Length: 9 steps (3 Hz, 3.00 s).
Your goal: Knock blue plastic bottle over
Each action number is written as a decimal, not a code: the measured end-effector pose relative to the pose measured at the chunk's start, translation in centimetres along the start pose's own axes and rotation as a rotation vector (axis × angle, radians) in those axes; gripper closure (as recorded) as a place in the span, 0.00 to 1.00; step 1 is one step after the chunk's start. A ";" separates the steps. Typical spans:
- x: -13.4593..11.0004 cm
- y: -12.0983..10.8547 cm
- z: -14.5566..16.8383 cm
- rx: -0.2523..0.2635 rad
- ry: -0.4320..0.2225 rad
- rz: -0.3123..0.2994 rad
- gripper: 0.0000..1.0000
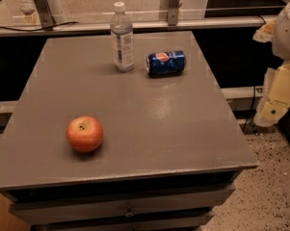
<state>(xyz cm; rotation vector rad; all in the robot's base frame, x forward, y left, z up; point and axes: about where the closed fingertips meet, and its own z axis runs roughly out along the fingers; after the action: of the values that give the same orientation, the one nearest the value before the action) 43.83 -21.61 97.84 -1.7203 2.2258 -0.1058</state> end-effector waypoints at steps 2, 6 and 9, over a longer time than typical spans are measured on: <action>-0.9 -0.7 0.9 0.004 -0.063 0.024 0.00; -14.4 -4.9 7.4 -0.156 -0.651 0.140 0.00; -17.6 -7.7 9.4 -0.124 -0.768 0.097 0.00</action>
Offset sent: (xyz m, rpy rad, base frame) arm 0.0348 0.0224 -0.0191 0.1963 -0.0331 -0.0220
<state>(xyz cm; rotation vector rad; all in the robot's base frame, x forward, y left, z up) 57.69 -5.60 94.65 -1.3718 1.7417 0.6209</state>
